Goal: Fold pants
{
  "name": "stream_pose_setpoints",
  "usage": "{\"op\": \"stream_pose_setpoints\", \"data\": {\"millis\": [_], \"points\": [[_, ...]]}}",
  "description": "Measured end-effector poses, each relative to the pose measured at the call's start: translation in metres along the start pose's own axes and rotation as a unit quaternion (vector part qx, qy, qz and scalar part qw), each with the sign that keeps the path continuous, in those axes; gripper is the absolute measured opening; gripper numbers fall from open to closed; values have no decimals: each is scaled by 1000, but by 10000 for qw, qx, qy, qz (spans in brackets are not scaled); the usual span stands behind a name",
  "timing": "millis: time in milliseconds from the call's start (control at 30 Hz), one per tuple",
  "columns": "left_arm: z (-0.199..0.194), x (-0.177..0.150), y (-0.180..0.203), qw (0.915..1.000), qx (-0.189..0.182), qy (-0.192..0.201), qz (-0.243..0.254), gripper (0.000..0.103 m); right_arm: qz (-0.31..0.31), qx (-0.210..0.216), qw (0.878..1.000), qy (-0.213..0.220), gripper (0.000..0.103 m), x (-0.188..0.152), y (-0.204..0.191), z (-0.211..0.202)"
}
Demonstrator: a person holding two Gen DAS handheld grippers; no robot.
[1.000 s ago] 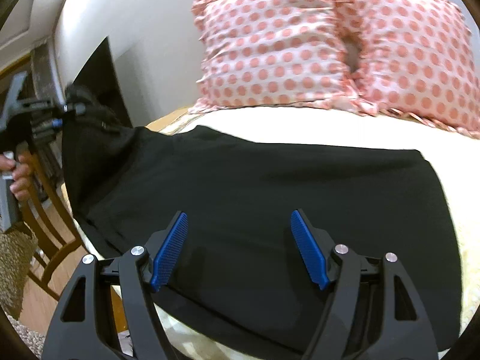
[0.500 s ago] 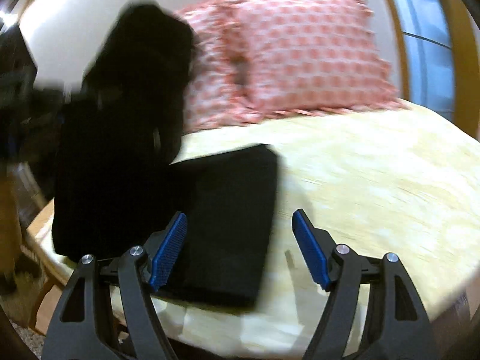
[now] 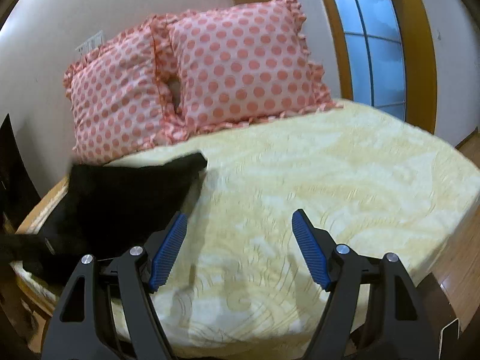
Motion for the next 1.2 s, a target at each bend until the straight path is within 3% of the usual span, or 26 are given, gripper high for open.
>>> {"op": "stream_pose_setpoints", "data": {"millis": [67,100,133,167,233,300,367,433,467,633,700,833,933,1033,1100,1200], "points": [[-4,-3,-1,10000,-22,7,1,22,-106,-21,9998,179,74,11,-3,-10],[-9,-5,-2,10000,-73,-10,4,35,-158,-24,9995,263,74,16,-5,-15],[-19,-6,-4,9999,-152,-49,-16,55,-189,-28,9993,321,74,19,-6,-18],[-32,-7,-6,9998,-197,61,-33,61,-248,-21,9987,448,74,25,-9,-24],[-58,-6,-14,9986,-164,495,-45,74,-317,94,9977,600,74,34,-16,-30],[-82,-2,-32,9937,320,1071,-72,84,-382,393,9957,749,74,44,-31,-32],[-89,-2,-48,9838,1157,1366,-51,85,-514,911,9918,738,74,47,-57,-26],[-87,-6,-67,9685,2014,1464,-60,85,-739,1343,9870,489,73,39,-87,-11],[-84,-8,-73,9652,2191,1427,-86,86,-830,1423,9855,395,72,36,-96,-6],[-66,-26,-86,9605,2527,1163,-31,92,-1302,1565,9791,-15,70,9,-132,17],[-60,-31,-92,9575,2690,1041,-55,92,-1461,1407,9791,-174,70,0,-135,24],[-45,-46,-104,9568,2771,852,-204,93,-1545,1020,9782,-939,71,-24,-128,52],[-41,-48,-103,9527,2896,919,-94,95,-1877,916,9744,-827,71,-29,-133,47],[-53,-45,-106,9573,2707,994,-201,95,-1307,1328,9788,-853,71,-6,-119,37],[-59,-44,-113,9514,2896,1016,-269,95,-773,1427,9837,-771,72,14,-98,36],[-58,-48,-129,9521,2893,868,-472,95,109,1405,9825,-1215,72,36,-62,58]]}}
Point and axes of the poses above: each gripper's, at about its wrist camera, not at the fingertips, and z roughly the way its jaws point, y to its right, x to its top, the point moved 3 cm from there along z, roughly the way its jaws point, and after that the axes turned 4 degrees about x, right-handed, at the moved point
